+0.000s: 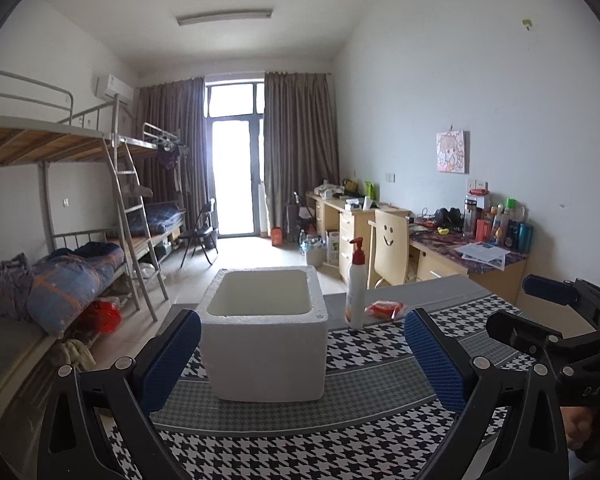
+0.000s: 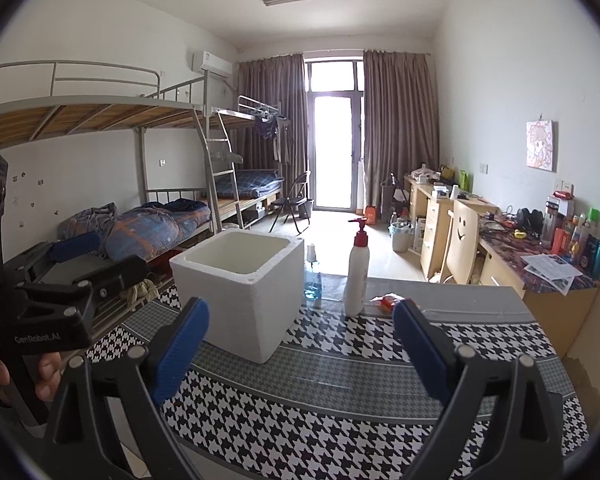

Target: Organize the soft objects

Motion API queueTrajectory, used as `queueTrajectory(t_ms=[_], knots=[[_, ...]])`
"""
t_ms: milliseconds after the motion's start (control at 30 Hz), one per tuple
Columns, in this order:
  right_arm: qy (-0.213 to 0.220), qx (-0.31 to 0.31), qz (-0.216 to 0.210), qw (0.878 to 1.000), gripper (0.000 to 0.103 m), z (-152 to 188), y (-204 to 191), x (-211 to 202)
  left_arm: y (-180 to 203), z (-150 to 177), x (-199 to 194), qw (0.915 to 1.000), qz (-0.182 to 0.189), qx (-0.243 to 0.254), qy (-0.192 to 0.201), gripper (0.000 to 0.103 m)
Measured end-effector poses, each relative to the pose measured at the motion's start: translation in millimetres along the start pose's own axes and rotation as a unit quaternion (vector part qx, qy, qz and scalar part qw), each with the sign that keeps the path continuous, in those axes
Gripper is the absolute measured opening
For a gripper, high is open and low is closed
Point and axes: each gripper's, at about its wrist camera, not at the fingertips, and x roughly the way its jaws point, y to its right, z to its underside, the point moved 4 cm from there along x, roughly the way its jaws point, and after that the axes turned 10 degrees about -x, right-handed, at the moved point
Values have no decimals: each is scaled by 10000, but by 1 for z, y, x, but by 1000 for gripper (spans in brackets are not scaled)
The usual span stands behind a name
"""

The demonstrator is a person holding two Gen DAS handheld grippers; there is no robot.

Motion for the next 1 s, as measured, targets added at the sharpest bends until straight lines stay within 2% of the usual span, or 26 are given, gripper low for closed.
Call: queueTrajectory(t_ms=[333,500,700,833,1000], knots=[[174,40,128,9998,96,11,-1,-17,2,12,-22,9994,-97,-26,326,102],[311,-65,251,9992,96,14,-7,-29,3,21,-25,9994,-73,-63,337,102],[391,-73,122,9991,96,21,-14,-33,1,29,-28,9994,-72,-65,333,102],[455,-151,293,9984,96,26,-16,-34,-1,36,-29,9995,-67,-135,268,102],[469,-163,255,9984,96,33,-20,-37,-2,45,-30,9994,-102,-202,276,102]])
